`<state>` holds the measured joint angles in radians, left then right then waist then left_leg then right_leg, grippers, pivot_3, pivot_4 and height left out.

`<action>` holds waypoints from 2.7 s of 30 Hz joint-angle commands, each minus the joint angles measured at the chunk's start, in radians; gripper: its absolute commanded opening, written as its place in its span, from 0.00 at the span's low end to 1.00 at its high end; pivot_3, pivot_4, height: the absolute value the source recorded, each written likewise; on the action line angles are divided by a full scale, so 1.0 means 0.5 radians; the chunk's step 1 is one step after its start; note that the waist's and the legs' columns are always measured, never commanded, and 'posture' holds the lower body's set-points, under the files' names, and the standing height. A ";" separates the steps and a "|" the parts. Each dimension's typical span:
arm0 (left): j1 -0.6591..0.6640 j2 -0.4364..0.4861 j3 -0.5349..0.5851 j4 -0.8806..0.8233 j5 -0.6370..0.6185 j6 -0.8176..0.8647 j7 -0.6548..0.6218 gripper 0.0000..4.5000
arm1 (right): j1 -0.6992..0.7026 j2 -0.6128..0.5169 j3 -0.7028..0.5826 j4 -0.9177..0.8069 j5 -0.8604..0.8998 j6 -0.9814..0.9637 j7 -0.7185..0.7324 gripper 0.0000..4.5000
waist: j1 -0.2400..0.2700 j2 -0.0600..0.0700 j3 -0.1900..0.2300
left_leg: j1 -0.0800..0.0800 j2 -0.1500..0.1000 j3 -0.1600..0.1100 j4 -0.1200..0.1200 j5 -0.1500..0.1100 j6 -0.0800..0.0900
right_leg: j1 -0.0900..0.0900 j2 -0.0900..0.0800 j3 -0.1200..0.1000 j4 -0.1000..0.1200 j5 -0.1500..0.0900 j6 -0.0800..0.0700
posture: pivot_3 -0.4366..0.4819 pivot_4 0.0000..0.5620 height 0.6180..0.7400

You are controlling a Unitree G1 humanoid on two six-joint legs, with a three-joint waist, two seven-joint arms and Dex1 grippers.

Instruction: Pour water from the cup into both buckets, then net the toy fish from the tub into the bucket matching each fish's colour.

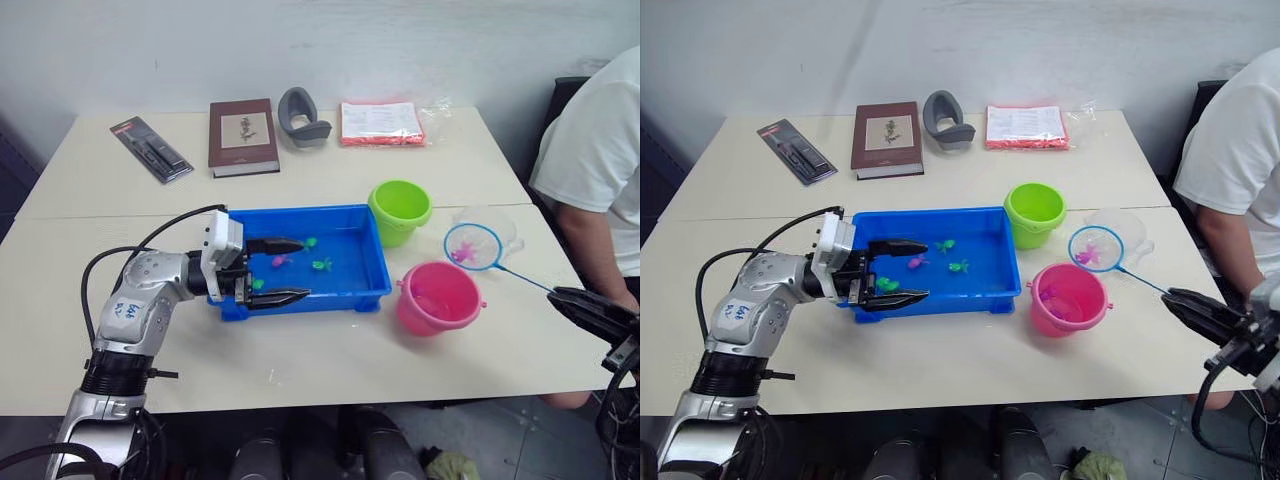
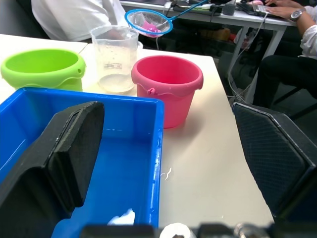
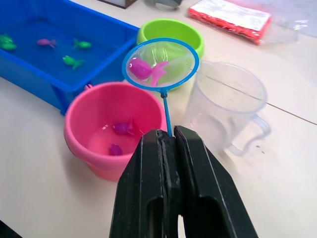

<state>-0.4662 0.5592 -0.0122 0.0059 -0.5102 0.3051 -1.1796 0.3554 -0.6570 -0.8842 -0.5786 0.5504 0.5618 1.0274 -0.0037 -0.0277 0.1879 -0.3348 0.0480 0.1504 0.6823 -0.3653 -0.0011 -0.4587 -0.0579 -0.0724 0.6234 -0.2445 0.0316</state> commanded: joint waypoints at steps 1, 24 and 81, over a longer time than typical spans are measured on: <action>-0.047 -0.009 0.007 -0.001 0.000 -0.032 -0.018 0.99 | 0.107 0.048 -0.027 -0.040 -0.111 -0.307 -0.016 0.00 | 0.002 0.000 0.000 | 0.000 0.000 0.000 0.000 0.000 0.000 | 0.000 0.000 0.001 0.000 0.000 0.000 | 0.48 0.27 1.00; -0.031 -0.004 0.013 -0.064 0.007 0.004 0.051 0.99 | 0.237 0.196 0.265 0.567 -1.808 -2.886 -0.870 0.00 | -0.002 0.000 0.000 | 0.006 0.001 -0.001 0.000 0.001 -0.001 | 0.007 -0.001 0.003 0.001 -0.001 0.000 | 0.48 0.27 1.00; -0.006 0.036 0.082 0.033 0.030 -0.090 0.045 0.99 | 0.397 -0.073 0.775 0.387 -1.617 -2.519 -1.478 0.00 | -0.060 -0.001 0.000 | 0.036 0.000 0.000 -0.032 0.007 -0.011 | 0.026 -0.002 0.007 -0.005 -0.010 -0.004 | 0.48 0.27 1.00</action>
<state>-0.4652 0.5606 -0.0035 0.0343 -0.4935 0.2725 -1.1530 0.5586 -0.6652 -0.5299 -0.3384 -0.4320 -0.7448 0.2209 -0.0335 -0.0283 0.1880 -0.3165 0.0485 0.1501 0.6661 -0.3617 -0.0066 -0.4456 -0.0583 -0.0686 0.6209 -0.2497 0.0294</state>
